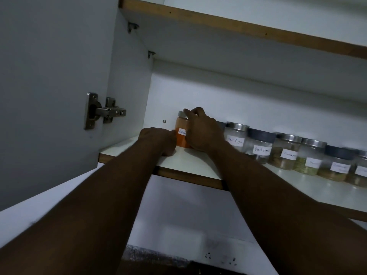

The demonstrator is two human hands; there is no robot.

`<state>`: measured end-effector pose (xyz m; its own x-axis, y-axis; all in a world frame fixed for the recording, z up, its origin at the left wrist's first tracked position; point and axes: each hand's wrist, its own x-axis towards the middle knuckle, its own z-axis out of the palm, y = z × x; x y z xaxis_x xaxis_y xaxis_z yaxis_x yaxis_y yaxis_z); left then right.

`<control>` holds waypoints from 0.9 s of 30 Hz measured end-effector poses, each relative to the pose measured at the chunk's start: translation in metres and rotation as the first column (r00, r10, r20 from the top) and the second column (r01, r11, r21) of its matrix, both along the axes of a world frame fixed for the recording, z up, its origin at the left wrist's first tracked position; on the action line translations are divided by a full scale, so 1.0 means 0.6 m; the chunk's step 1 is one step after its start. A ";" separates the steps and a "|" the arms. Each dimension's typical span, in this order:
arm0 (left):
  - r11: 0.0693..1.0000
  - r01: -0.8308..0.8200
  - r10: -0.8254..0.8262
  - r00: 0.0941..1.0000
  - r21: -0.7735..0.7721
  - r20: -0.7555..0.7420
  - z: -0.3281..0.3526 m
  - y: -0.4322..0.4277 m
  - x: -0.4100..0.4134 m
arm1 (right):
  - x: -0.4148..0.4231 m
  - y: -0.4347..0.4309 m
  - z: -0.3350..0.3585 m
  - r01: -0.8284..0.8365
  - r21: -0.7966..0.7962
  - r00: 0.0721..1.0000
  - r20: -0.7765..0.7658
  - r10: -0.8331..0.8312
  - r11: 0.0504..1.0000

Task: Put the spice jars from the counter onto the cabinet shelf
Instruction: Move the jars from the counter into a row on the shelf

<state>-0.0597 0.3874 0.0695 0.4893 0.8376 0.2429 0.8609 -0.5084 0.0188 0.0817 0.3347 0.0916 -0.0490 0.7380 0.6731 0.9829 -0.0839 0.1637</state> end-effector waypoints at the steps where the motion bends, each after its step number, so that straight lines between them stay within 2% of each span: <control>1: 1.000 0.005 -0.005 1.000 0.014 0.003 -0.002 0.000 0.000 | 0.004 -0.001 -0.001 -0.009 -0.002 1.000 -0.007 0.009 1.000; 6: 0.993 -0.010 0.008 1.000 0.117 0.016 -0.007 -0.016 -0.005 | 0.016 -0.005 -0.002 -0.065 -0.053 0.997 -0.036 0.063 0.996; 11: 0.990 -0.060 0.052 0.997 0.128 0.063 -0.006 -0.037 -0.018 | 0.014 -0.009 -0.002 -0.092 -0.064 0.994 -0.065 0.088 0.994; 14: 0.985 -0.085 0.069 0.992 0.148 0.109 -0.007 -0.043 -0.018 | 0.017 -0.025 -0.002 -0.124 0.126 0.976 -0.163 0.144 0.984; 17: 0.983 -0.060 0.032 0.987 0.173 0.159 -0.009 -0.045 -0.019 | 0.029 -0.042 0.006 0.021 0.351 0.945 -0.312 0.095 0.936; 20: 0.981 0.002 -0.042 0.980 0.196 0.197 -0.009 -0.043 -0.019 | 0.049 -0.060 0.015 0.229 0.455 0.906 -0.423 -0.017 0.861; 22: 0.978 0.048 -0.092 0.973 0.203 0.213 -0.008 -0.040 -0.018 | 0.061 -0.066 0.017 0.330 0.423 0.860 -0.503 -0.084 0.844; 24: 0.968 0.097 -0.147 0.967 0.231 0.208 -0.009 -0.037 -0.016 | 0.067 -0.066 0.015 0.391 0.322 0.815 -0.556 -0.162 0.863; 27: 0.947 0.152 -0.207 0.963 0.284 0.172 -0.010 -0.034 -0.013 | 0.070 -0.062 0.014 0.401 0.263 0.810 -0.549 -0.206 0.877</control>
